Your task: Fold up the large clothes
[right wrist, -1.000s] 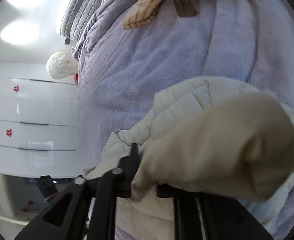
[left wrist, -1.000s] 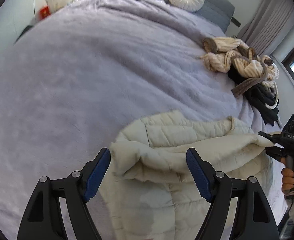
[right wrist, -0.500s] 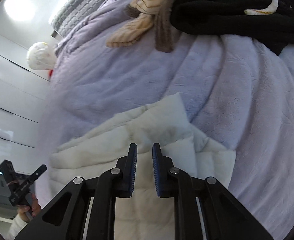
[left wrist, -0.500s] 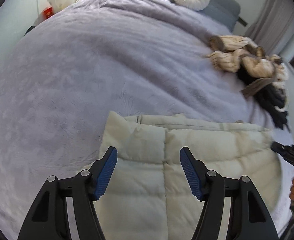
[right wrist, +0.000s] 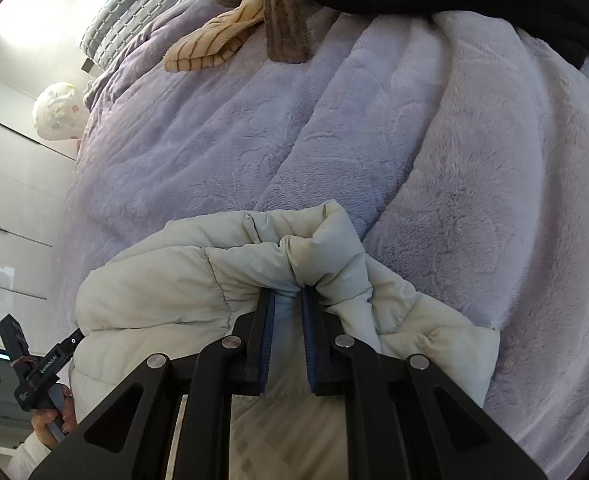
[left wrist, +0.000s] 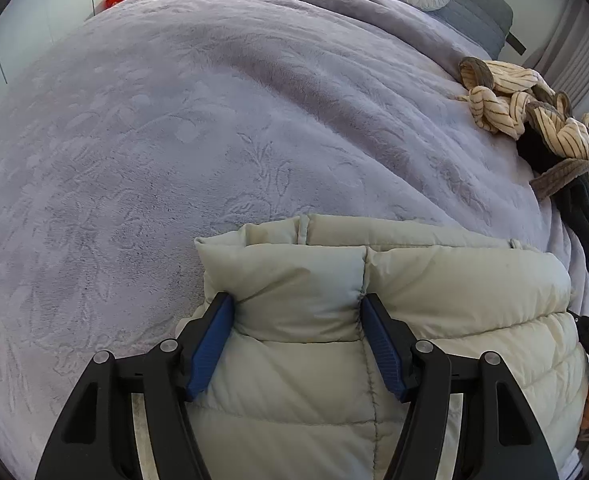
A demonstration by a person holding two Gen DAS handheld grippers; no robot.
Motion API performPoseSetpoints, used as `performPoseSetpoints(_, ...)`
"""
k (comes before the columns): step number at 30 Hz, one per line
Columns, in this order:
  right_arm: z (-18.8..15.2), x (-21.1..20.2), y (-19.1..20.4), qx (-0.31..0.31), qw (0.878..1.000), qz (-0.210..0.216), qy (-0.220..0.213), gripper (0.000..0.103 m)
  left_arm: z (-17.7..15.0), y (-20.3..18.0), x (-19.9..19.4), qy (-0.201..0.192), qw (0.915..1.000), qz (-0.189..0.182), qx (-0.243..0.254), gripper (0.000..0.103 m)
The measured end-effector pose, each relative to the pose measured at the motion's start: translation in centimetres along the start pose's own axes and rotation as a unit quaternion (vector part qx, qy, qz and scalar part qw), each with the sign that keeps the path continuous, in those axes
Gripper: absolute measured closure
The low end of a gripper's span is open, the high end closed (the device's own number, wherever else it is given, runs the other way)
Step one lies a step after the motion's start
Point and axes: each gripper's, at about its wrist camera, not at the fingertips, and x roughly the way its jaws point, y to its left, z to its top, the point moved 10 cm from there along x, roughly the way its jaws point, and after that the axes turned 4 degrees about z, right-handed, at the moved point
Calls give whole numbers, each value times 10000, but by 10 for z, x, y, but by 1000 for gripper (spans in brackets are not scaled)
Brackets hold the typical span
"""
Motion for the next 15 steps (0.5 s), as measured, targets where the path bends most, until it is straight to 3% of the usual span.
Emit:
performPoseSetpoints(6, 0, -14, 0, 71, 10000, -25, -49, 90, 5, 3, -8, 1, 10000, -38, -92, 35)
performPoseSetpoints(10, 8, -35, -10, 339, 9987, -289, -267, 89, 13, 10, -23, -29, 9997, -114, -228, 35)
performPoseSetpoints(15, 12, -64, -9, 344, 9972, -425, -508, 85, 20, 20, -53, -214, 9995, 156, -179, 35)
